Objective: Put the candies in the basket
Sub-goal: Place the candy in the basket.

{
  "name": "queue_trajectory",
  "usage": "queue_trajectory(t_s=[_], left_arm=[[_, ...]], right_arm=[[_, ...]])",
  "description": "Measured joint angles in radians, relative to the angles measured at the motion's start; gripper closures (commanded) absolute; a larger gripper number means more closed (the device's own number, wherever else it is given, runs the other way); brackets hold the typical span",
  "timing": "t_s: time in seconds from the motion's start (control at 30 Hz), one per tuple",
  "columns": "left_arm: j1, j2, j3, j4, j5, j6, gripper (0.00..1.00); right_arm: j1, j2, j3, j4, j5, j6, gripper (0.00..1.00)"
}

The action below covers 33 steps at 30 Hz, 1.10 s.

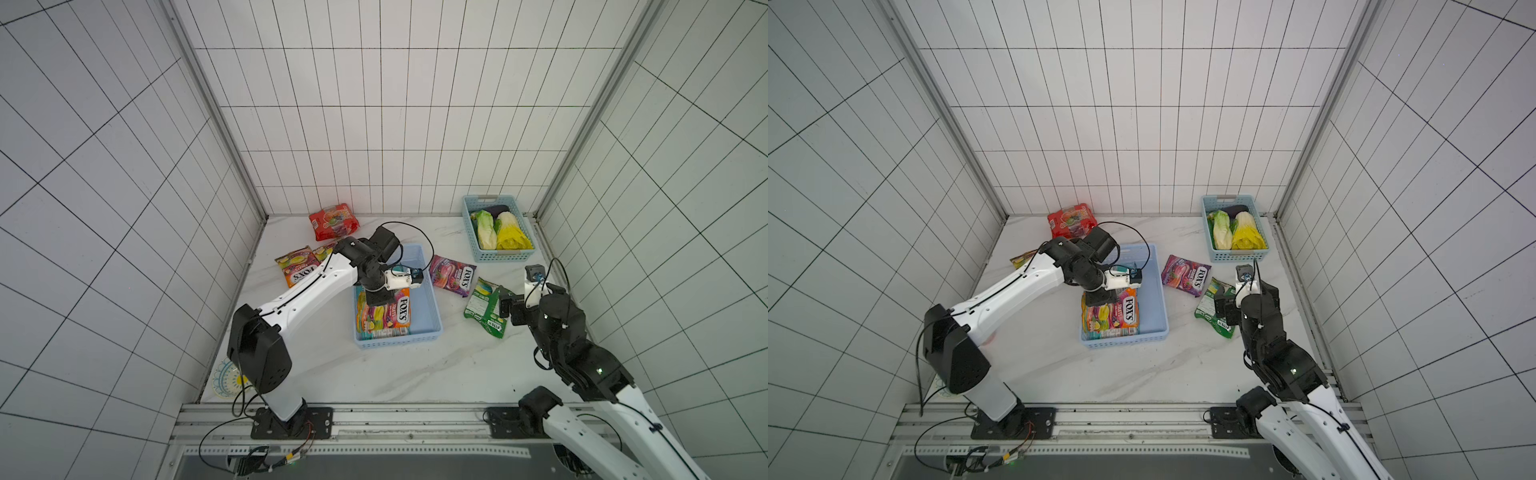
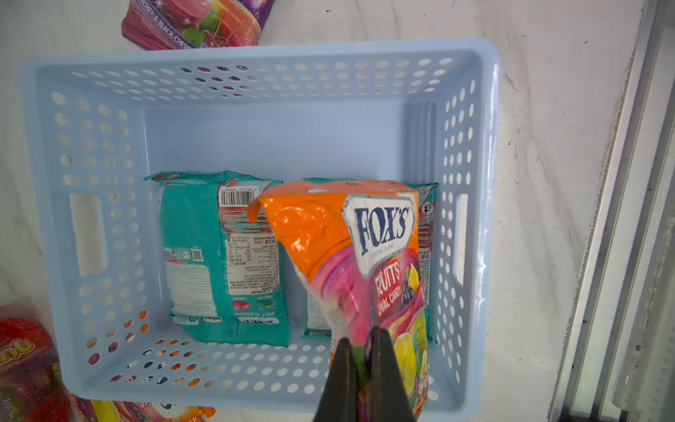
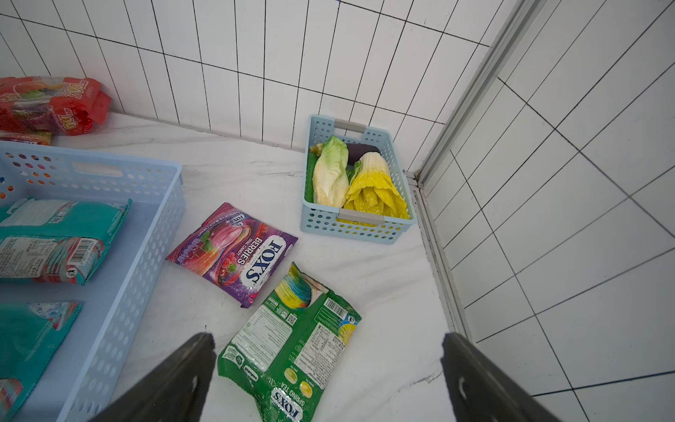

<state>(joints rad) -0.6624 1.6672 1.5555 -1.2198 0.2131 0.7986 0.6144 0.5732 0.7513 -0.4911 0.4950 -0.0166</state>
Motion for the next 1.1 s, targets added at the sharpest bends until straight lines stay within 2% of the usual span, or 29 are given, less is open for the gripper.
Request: queue_trajectory(t_s=[0.3, 0.57, 0.7, 0.87, 1.1], left_arm=[[-0.004, 0.003, -0.072, 0.009, 0.078, 0.003, 1.00], [-0.004, 0.006, -0.159, 0.076, 0.084, 0.003, 1.00], [-0.005, 0.006, -0.179, 0.105, 0.083, 0.008, 0.79], [-0.025, 0.006, -0.187, 0.125, 0.050, -0.020, 0.60], [-0.050, -0.040, -0.216, 0.166, -0.001, -0.054, 0.45]], right_arm=[[0.000, 0.018, 0.000, 0.000, -0.001, 0.000, 0.01], [0.000, 0.018, 0.000, 0.000, -0.001, 0.000, 0.01], [0.000, 0.018, 0.000, 0.000, 0.000, 0.000, 0.01], [0.000, 0.018, 0.000, 0.000, 0.001, 0.000, 0.01], [0.000, 0.018, 0.000, 0.000, 0.001, 0.000, 0.01]])
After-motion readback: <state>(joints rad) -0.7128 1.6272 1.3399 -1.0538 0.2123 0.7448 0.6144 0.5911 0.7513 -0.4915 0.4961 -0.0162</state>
